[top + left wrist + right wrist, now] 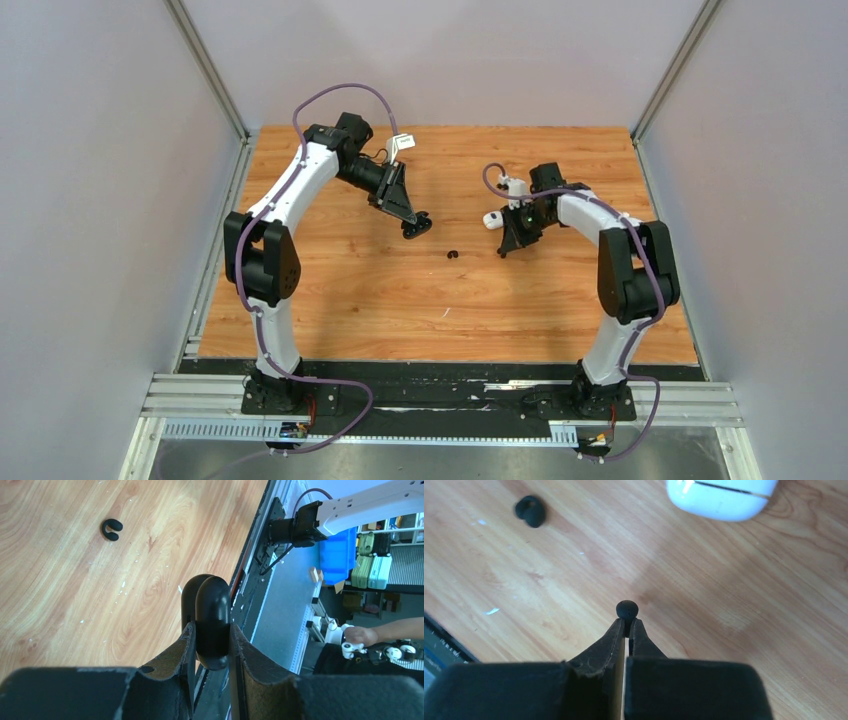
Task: Insert the wireless bluetooth earbuds into the charging case
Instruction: Pick up the earbud from the center of the board, then place the earbud in the charging case.
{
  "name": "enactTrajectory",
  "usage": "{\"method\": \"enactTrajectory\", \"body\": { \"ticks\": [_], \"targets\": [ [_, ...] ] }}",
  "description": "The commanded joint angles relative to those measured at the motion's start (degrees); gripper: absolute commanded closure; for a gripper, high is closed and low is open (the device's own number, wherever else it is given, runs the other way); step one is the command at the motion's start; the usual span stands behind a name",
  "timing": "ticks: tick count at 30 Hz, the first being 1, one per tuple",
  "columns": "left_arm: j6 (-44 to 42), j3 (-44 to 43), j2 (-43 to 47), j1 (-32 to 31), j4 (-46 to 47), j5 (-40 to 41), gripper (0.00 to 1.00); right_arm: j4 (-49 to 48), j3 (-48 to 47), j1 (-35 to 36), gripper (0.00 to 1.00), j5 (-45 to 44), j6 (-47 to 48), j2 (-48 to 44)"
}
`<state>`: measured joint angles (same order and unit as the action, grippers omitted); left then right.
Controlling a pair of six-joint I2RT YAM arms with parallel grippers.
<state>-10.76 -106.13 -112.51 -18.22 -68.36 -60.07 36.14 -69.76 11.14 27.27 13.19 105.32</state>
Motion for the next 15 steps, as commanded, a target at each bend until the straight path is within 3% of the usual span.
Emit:
{"method": "enactTrajectory", "body": {
  "ticks": [1,8,11,15],
  "targets": [
    [0.05,-0.21,1.96,0.38,1.36,-1.8,1.0,8.4,-7.88,1.35,1.0,8.5,12.78,-6.3],
    [-2.97,-0.29,1.98,-0.55,-0.13,-2.35,1.0,17.59,-12.73,7.35,1.0,16.56,45.83,-21.81],
    [-5.26,-0.1,2.77,-1.17,-1.48,-2.85,1.0,18.56,-12.23,13.4,1.0,13.1,58.27,-27.89],
    [-5.72,1.68,5.24,-2.78,0.01,-3.69,1.0,26.93,-17.96,22.81,1.0,7.91,65.0,-29.06]
  ]
}}
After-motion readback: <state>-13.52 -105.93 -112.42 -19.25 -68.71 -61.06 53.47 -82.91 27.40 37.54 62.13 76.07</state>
